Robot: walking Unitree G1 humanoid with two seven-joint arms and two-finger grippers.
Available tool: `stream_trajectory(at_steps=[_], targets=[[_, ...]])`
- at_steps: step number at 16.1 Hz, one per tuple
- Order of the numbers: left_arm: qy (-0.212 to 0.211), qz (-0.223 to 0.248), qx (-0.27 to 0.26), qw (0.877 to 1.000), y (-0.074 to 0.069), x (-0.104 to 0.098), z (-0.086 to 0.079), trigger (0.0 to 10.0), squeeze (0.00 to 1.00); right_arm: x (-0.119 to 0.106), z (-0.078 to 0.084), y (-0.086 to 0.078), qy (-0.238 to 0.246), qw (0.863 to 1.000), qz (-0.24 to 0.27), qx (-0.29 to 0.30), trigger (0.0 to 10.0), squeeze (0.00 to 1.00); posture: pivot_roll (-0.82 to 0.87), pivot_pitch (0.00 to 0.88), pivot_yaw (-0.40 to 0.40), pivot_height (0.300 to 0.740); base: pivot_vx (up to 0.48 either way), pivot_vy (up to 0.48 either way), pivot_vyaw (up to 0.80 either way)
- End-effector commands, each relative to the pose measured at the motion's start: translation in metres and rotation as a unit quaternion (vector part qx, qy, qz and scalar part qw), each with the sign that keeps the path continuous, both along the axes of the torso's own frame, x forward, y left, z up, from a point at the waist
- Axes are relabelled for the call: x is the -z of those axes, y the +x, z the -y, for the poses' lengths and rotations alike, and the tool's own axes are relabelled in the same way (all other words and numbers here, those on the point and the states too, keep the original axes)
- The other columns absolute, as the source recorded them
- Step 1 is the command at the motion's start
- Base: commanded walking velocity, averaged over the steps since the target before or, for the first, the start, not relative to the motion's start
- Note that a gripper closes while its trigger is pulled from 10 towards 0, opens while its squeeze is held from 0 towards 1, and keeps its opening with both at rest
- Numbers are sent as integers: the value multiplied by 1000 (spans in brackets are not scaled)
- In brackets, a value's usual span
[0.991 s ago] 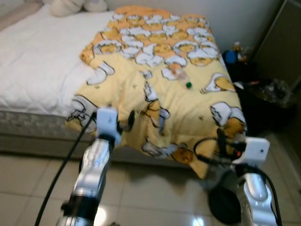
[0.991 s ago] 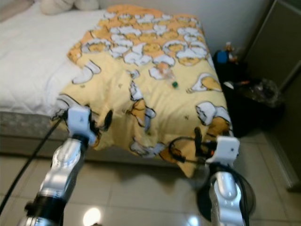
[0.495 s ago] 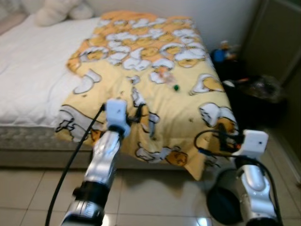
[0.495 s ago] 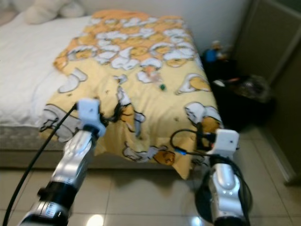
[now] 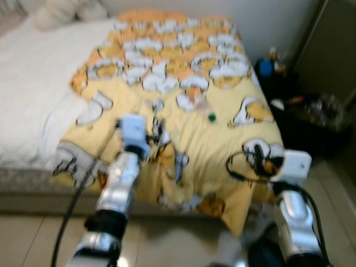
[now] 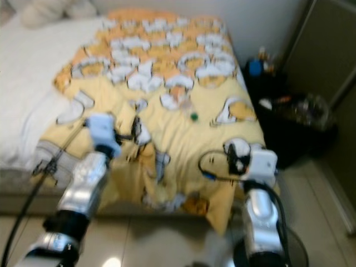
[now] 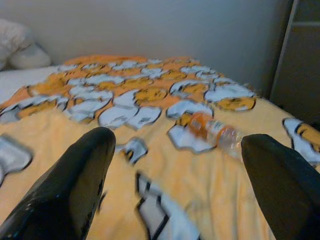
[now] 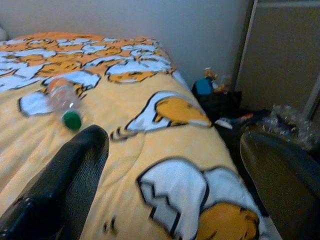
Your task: Clean up the room
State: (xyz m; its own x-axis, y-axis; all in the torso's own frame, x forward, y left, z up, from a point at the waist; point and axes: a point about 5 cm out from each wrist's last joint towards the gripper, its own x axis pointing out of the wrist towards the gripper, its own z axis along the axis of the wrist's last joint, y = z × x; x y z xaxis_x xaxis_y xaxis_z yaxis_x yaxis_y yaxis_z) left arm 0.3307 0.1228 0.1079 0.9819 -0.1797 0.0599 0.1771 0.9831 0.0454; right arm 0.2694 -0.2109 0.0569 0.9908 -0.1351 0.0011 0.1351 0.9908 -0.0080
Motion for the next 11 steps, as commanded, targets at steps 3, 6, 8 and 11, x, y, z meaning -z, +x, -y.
stream_trajectory(at_steps=[3, 6, 8, 11], targets=[[16, 2, -16, 1000, 2, 1, -15, 10000, 0, 0, -9, 0, 3, 1000, -1, -10, 10000, 0, 0, 0, 18, 740, 480, 0, 0], [16, 2, -16, 1000, 1, 2, -15, 10000, 0, 1, -7, -1, 2, 1000, -2, -9, 10000, 0, -3, 0, 19, 740, 480, 0, 0], [5, -4, 5, 1000, -1, 3, -11, 10000, 0, 2, -9, -2, 6, 1000, -3, -12, 10000, 0, 0, 0, 19, 740, 480, 0, 0], [13, 4, 1, 1000, -4, 3, -11, 10000, 0, 3, -18, -3, 8, 1000, -6, -23, 10000, 0, 12, 0, 14, 740, 480, 0, 0]])
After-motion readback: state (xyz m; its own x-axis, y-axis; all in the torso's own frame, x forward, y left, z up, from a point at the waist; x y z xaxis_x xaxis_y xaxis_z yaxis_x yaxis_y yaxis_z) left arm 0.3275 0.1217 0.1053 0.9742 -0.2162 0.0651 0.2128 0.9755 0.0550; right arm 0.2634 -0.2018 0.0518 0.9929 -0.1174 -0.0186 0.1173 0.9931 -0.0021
